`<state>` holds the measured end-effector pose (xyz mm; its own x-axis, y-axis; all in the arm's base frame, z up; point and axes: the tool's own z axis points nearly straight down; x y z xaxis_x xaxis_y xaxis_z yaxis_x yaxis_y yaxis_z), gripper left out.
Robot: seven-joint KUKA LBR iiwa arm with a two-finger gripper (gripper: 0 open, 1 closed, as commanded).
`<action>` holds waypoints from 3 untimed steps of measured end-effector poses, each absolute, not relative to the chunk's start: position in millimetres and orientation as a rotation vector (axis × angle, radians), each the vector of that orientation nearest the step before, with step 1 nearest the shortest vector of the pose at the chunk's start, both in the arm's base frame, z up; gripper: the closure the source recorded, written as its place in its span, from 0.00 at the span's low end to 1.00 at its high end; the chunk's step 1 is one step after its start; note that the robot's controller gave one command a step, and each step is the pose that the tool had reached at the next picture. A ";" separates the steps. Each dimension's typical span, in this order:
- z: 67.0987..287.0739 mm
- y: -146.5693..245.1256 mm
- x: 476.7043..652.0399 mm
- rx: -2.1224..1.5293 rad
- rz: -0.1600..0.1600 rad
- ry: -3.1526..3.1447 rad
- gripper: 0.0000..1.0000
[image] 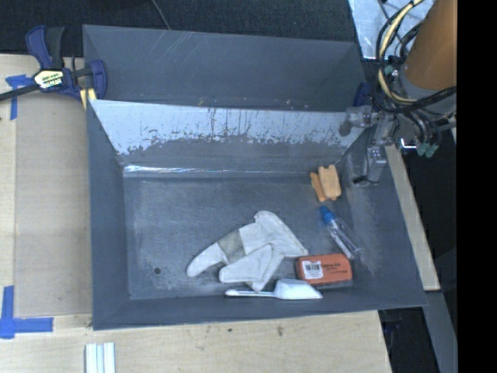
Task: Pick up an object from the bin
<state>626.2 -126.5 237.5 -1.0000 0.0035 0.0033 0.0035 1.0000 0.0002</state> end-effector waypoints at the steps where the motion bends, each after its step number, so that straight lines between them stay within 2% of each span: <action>1: 243.1 -125.8 627.2 -0.002 0.001 -3.146 0.00; 2: 164.1 -89.0 603.1 0.056 0.002 -3.148 0.00; 3: 158.8 -38.5 584.5 0.265 -0.001 -3.130 0.00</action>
Offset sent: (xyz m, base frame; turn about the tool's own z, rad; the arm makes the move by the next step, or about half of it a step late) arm -0.0526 0.0824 -0.1675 -0.0827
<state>584.5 -38.5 158.8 -0.9857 -0.1682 0.0007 -0.1682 0.9857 0.0008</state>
